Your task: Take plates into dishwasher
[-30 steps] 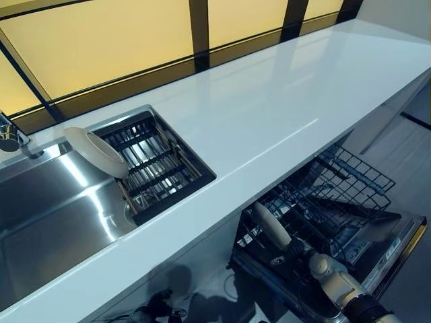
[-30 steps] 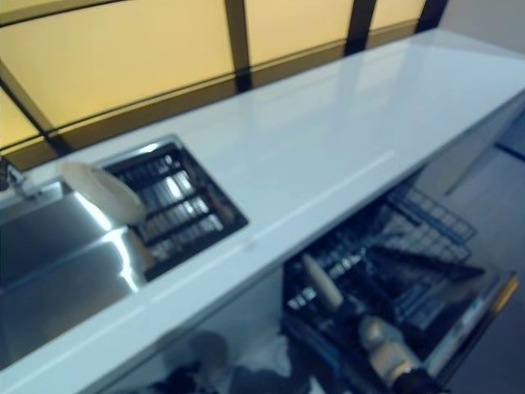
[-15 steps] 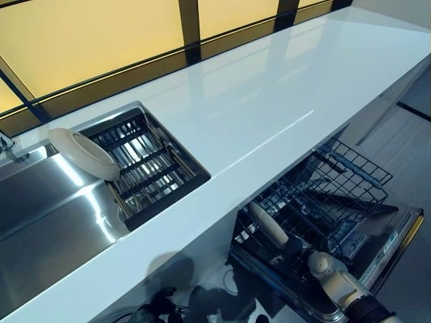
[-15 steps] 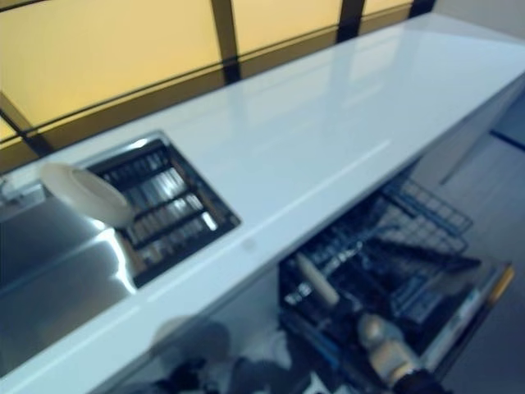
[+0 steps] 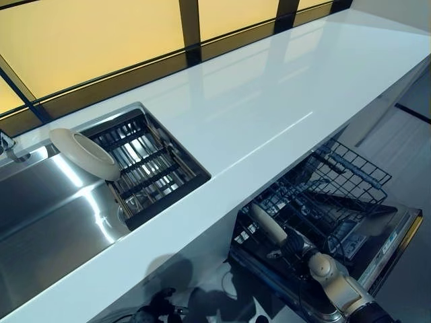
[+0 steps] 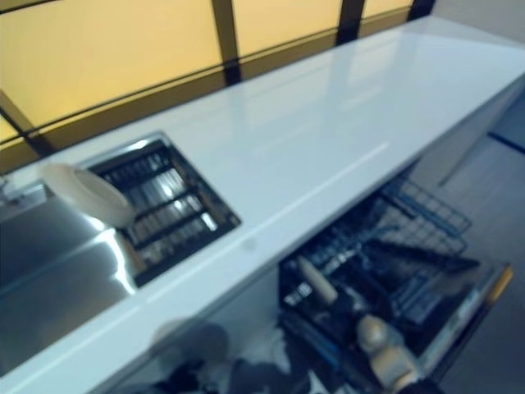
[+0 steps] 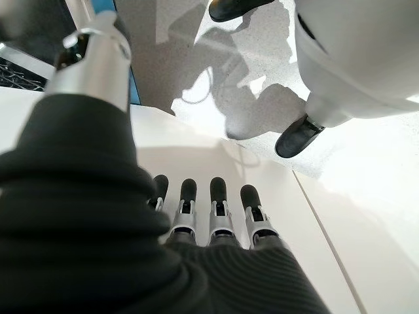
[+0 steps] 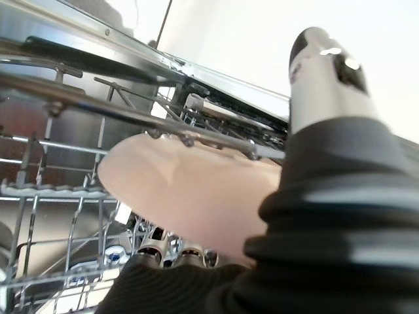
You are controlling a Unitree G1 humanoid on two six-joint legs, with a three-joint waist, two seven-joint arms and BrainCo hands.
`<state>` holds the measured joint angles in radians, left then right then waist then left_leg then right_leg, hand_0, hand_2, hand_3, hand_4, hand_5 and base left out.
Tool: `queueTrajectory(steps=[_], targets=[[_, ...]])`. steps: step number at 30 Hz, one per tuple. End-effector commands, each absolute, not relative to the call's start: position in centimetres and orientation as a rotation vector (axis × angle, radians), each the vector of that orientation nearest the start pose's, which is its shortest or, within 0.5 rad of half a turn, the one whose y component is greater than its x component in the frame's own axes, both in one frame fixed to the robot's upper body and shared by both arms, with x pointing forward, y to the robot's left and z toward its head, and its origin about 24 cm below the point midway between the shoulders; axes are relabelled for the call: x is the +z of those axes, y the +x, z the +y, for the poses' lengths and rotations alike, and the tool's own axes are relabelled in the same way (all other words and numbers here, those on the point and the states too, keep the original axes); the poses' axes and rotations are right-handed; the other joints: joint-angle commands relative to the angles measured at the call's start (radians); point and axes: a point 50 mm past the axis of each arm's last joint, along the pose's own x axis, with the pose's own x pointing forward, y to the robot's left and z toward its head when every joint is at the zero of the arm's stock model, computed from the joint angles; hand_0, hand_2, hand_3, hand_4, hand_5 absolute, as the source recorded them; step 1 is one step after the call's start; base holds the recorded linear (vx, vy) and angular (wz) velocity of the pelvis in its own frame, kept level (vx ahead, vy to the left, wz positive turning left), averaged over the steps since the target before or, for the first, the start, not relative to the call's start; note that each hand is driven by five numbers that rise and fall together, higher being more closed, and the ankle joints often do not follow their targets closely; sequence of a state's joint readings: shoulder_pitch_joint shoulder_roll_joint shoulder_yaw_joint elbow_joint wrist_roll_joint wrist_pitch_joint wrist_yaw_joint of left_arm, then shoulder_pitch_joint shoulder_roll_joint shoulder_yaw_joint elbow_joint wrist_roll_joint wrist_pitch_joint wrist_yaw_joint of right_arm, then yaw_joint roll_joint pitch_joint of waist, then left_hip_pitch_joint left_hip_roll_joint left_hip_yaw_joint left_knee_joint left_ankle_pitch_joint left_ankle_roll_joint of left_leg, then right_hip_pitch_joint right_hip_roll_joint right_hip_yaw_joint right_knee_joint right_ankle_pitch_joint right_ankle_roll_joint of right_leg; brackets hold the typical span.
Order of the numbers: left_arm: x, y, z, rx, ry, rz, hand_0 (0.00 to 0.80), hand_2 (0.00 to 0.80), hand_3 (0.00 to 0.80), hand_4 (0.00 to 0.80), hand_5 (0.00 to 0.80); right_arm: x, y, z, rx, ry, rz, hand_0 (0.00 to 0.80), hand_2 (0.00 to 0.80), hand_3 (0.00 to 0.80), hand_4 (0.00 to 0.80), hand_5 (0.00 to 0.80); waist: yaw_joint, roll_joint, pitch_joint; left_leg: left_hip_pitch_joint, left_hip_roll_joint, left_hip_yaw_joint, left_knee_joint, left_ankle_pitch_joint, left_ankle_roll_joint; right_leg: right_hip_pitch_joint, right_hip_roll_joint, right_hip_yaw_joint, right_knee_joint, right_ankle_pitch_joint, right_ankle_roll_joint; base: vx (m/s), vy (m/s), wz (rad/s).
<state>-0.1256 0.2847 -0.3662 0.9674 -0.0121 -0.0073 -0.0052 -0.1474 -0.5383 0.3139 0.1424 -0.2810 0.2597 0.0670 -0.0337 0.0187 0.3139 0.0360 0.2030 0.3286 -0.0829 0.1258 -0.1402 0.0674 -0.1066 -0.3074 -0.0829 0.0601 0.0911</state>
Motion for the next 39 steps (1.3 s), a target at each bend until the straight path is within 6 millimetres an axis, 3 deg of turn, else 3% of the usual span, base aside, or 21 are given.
queueTrajectory(steps=[1, 12, 21, 29, 35, 37, 39], targets=[[-11.5, 19.9, 21.3, -0.170, 0.492, 0.822, 0.000, 0.000, 0.000, 0.000, 0.000, 5.3, 27.4, -20.2, 0.188, -0.850, 0.148, 0.000, 0.000, 0.000, 0.000, 0.000, -0.017, -0.049, -0.019, -0.047, -0.006, 0.017, 0.013, 0.029, 0.007, -0.027, -0.019, 0.018, 0.065, -0.010, 0.026, 0.023, -0.024, -0.05], [-11.7, 19.2, 22.2, -0.159, 0.502, 0.842, 0.000, 0.000, 0.000, 0.000, 0.000, 7.1, 27.0, -22.5, 0.114, -0.849, 0.132, 0.000, 0.000, 0.000, 0.000, 0.000, -0.025, -0.065, -0.024, -0.034, -0.010, 0.017, 0.007, 0.021, 0.011, -0.011, -0.007, 0.042, 0.048, -0.002, 0.030, 0.006, -0.007, -0.02], [-12.2, 17.8, 23.5, -0.117, 0.493, 0.874, 0.000, 0.000, 0.000, 0.000, 0.000, 8.5, 25.2, -25.5, 0.030, -0.836, 0.129, 0.000, 0.000, 0.000, 0.000, 0.000, -0.046, -0.079, -0.042, -0.025, -0.004, 0.026, 0.007, 0.015, 0.012, 0.001, 0.001, 0.057, 0.055, -0.016, 0.032, 0.000, 0.000, 0.00], [-12.4, 17.0, 23.9, -0.105, 0.479, 0.881, 0.000, 0.000, 0.000, 0.000, 0.000, 9.4, 24.5, -27.0, -0.022, -0.837, 0.119, 0.000, 0.000, 0.000, 0.000, 0.000, -0.056, -0.083, -0.056, -0.018, 0.005, 0.034, 0.010, 0.013, 0.011, 0.015, 0.006, 0.067, 0.061, -0.030, 0.029, 0.011, -0.004, -0.03], [-12.4, 16.8, 24.4, -0.081, 0.467, 0.883, 0.000, 0.000, 0.000, 0.000, 0.000, 11.8, 23.9, -30.0, -0.190, -0.839, 0.072, 0.000, 0.000, 0.000, 0.000, 0.000, -0.066, -0.090, -0.066, -0.018, 0.016, 0.043, 0.013, 0.012, 0.008, 0.025, 0.011, 0.074, 0.070, -0.046, 0.027, 0.000, 0.000, 0.00], [-12.4, 16.7, 24.6, -0.067, 0.458, 0.887, 0.000, 0.000, 0.000, 0.000, 0.000, 13.8, 23.8, -31.7, -0.259, -0.839, 0.030, 0.000, 0.000, 0.000, 0.000, 0.000, -0.069, -0.094, -0.073, -0.015, 0.021, 0.045, 0.014, 0.010, 0.007, 0.032, 0.014, 0.078, 0.075, -0.055, 0.024, 0.000, 0.000, 0.00], [-12.4, 16.7, 24.6, -0.063, 0.454, 0.887, 0.000, 0.000, 0.000, 0.000, 0.000, 14.4, 23.7, -32.0, -0.281, -0.842, 0.005, 0.000, 0.000, 0.000, 0.000, 0.000, -0.069, -0.094, -0.074, -0.013, 0.022, 0.045, 0.015, 0.009, 0.007, 0.033, 0.014, 0.079, 0.077, -0.057, 0.023, 0.013, 0.006, -0.02]])
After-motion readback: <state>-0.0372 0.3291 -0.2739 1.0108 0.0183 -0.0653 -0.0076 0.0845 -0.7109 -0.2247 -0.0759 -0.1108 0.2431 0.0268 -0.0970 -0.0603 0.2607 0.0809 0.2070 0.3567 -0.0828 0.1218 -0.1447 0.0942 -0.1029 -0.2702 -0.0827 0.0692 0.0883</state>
